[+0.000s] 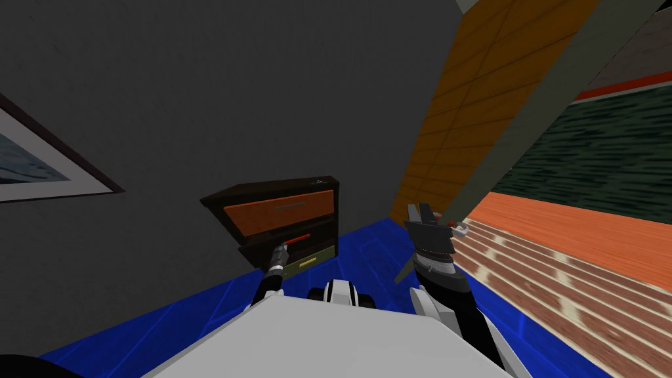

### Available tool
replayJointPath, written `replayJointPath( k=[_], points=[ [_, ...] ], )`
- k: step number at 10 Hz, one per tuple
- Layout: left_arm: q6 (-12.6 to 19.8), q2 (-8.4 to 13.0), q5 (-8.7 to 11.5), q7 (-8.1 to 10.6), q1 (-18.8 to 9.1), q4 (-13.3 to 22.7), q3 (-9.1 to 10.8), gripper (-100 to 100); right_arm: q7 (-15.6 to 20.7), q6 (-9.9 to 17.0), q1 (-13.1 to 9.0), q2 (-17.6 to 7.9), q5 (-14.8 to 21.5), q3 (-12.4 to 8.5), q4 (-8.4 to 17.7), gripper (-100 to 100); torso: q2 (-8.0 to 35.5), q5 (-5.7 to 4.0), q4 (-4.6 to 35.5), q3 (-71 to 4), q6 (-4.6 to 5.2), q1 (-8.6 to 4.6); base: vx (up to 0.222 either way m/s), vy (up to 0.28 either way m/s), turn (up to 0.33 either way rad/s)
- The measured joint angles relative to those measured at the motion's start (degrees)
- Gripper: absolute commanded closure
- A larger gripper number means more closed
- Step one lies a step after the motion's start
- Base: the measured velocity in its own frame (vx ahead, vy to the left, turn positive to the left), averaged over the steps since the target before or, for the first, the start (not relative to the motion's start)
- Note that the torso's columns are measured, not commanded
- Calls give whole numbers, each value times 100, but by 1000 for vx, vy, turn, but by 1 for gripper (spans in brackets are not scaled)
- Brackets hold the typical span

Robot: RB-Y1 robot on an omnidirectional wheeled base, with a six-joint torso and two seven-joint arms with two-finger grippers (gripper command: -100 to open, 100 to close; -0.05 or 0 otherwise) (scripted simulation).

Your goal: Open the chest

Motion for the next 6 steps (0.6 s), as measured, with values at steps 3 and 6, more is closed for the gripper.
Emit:
replayJointPath(
  k=[3, 6],
  points=[
    [28, -10, -2, 13, 80, -48, -36, 100, 0, 0, 1, 0, 0, 0, 0, 0, -11, 3, -6, -5, -7, 17, -135, -63, 1],
    [53, -19, -1, 28, 191, -203, -59, -100, 0, 0, 1, 0, 0, 0, 0, 0, -36, 10, -14, -16, -3, 28, -75, -41, -13]
  ],
)
